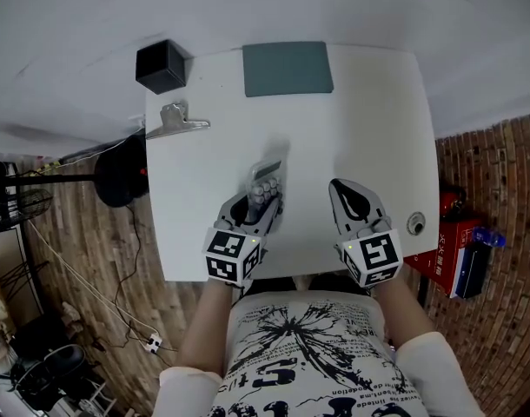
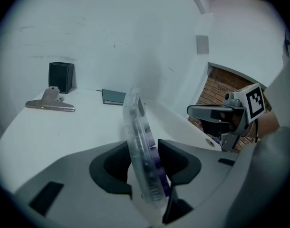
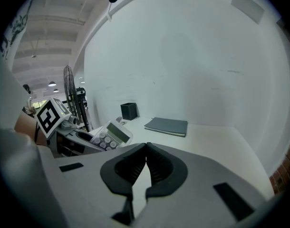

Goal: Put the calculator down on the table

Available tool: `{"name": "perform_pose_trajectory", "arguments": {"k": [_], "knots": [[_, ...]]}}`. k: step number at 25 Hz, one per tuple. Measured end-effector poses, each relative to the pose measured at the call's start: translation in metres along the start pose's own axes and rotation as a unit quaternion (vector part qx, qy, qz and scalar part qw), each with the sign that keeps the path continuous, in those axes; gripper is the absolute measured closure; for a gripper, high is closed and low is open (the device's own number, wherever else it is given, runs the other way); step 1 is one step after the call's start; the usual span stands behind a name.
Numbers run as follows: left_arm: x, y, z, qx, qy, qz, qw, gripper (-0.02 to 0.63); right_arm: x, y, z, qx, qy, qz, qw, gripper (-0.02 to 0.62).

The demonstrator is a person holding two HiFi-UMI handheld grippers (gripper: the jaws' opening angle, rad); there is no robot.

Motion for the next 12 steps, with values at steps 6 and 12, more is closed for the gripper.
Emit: {"name": "perform_pose_trajectory", "arguments": {"k": [6, 12], "knots": [[-0.001, 0.019, -0.005, -0.009, 0.004, -0.030, 0.9995, 0.374, -0.008, 0.002, -0.005, 0.003, 0.004, 0.001, 1.000, 0.580], [-0.004, 0.027, -0.002, -0.074, 0.032, -0.097, 0.9920, 0.382, -0.014, 0.005, -0.007, 0.005, 0.008, 0.000, 1.000, 0.580]]}}
Point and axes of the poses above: the fingertips, and each gripper's own axes: x backward along the fingers, y to its left, z out of its underside, the point moved 8 cm from there along x, backward along the fingers, and after that the axes turned 13 degrees about y, right-handed, at the moved point
